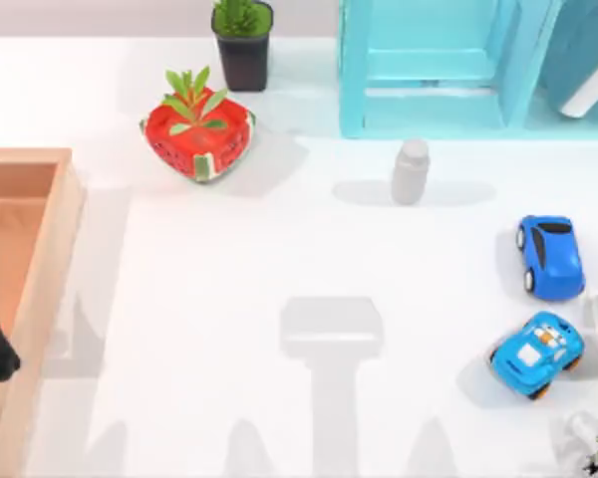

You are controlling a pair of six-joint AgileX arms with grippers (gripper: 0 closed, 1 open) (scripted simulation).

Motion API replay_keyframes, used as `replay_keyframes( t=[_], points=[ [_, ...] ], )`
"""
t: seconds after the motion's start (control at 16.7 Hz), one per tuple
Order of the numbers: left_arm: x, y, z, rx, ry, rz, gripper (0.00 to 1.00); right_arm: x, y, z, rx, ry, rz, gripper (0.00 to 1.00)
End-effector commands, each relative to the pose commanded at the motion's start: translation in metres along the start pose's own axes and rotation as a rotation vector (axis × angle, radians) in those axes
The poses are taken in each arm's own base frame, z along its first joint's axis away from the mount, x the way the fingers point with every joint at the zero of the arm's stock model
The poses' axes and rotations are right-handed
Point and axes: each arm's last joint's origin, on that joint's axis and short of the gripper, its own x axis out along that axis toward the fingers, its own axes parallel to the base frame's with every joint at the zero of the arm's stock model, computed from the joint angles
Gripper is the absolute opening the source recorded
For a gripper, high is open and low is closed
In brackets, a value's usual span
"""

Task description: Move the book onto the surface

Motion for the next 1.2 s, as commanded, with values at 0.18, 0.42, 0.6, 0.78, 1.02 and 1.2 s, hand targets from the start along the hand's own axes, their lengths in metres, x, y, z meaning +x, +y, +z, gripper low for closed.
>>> replay_keyframes(
  t=[0.18, 0.42, 0.6, 0.78, 1.02, 1.2],
  points=[
    [0.0, 0.0, 0.0, 0.0, 0.0, 0.0, 1.0, 0.0, 0.0, 0.002, 0.002, -0.003, 0.001, 1.0],
    [0.0, 0.0, 0.0, 0.0, 0.0, 0.0, 1.0, 0.006, -0.001, 0.028, 0.031, -0.02, 0.005, 1.0],
    [0.0, 0.0, 0.0, 0.0, 0.0, 0.0, 1.0, 0.025, -0.003, 0.055, 0.07, -0.005, 0.009, 1.0],
    [0.0, 0.0, 0.0, 0.0, 0.0, 0.0, 1.0, 0.061, -0.007, 0.077, 0.121, 0.04, 0.016, 1.0],
    [0.0, 0.0, 0.0, 0.0, 0.0, 0.0, 1.0, 0.133, -0.017, 0.084, 0.202, 0.118, 0.031, 1.0],
    [0.0, 0.0, 0.0, 0.0, 0.0, 0.0, 1.0, 0.191, -0.026, 0.065, 0.266, 0.179, 0.043, 1.0]
  ],
)
